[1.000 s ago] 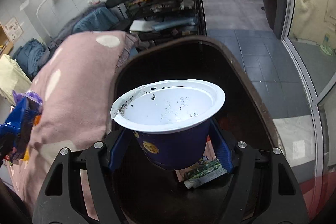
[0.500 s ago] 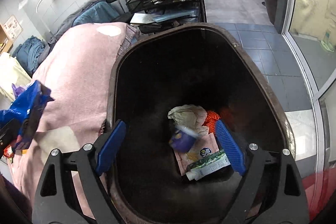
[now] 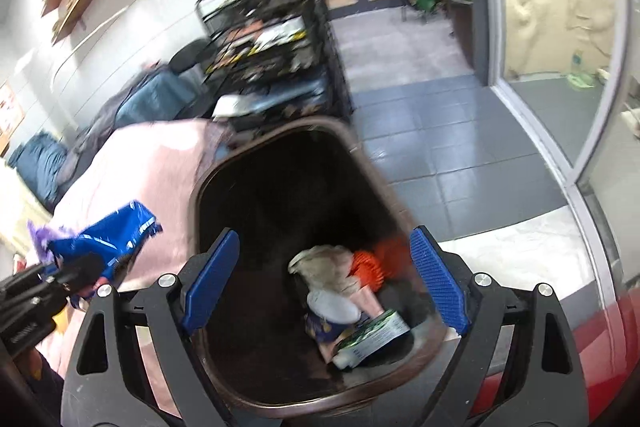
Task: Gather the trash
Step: 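Move the blue wrapper over the bin and open the left tool, then reach to the purple plastic bag and grasp it with the right tool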
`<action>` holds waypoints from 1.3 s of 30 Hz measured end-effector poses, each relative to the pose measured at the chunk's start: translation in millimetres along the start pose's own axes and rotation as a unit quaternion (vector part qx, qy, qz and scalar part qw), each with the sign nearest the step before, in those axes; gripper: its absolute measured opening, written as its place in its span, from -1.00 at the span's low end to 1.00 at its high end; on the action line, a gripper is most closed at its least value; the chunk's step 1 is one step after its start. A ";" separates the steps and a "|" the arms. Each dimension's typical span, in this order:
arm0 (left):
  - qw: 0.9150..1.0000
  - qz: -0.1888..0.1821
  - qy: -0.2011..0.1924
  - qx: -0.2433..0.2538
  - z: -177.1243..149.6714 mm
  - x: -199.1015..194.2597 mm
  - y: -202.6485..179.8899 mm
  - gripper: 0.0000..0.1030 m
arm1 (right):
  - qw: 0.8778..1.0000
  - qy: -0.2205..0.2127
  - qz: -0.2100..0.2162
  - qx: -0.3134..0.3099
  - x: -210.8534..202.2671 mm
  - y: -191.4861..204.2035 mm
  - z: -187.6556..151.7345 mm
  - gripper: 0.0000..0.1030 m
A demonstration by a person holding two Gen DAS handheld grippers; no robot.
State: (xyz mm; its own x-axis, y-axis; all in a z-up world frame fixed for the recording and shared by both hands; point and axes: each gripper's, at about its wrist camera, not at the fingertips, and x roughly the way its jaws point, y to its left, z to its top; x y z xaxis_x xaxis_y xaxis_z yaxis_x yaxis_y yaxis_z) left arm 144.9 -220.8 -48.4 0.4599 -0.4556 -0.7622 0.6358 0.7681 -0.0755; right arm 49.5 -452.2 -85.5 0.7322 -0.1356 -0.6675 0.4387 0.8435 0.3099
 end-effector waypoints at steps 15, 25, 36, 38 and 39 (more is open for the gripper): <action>0.996 0.022 0.076 0.040 10.3 52.5 -29.9 -0.38 | 0.999 -0.007 -0.027 0.036 -5.3 -32.2 9.0 0.68; 0.995 0.039 0.062 0.066 8.7 51.5 -38.4 0.60 | 0.999 -0.026 -0.023 0.038 -11.0 -29.9 6.1 0.77; 0.996 0.062 -0.015 0.068 5.9 5.5 -33.4 0.68 | 0.998 -0.061 -0.008 0.026 -23.0 -16.5 9.2 0.82; 0.995 0.070 -0.035 0.067 3.4 -7.0 -30.7 0.68 | 0.998 -0.064 -0.001 0.018 -24.4 -9.9 9.5 0.82; 0.994 0.078 -0.048 0.067 1.7 -13.8 -29.2 0.68 | 0.998 -0.065 0.002 0.014 -24.6 -6.7 9.6 0.82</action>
State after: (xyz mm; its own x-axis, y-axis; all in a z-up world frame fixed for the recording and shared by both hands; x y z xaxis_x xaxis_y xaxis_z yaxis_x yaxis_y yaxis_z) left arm 121.0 -237.8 -34.6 0.6114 -0.3818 -0.6931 0.6267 0.7684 0.1295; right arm 33.6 -459.5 -64.6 0.7942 -0.1995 -0.5739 0.4490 0.8291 0.3331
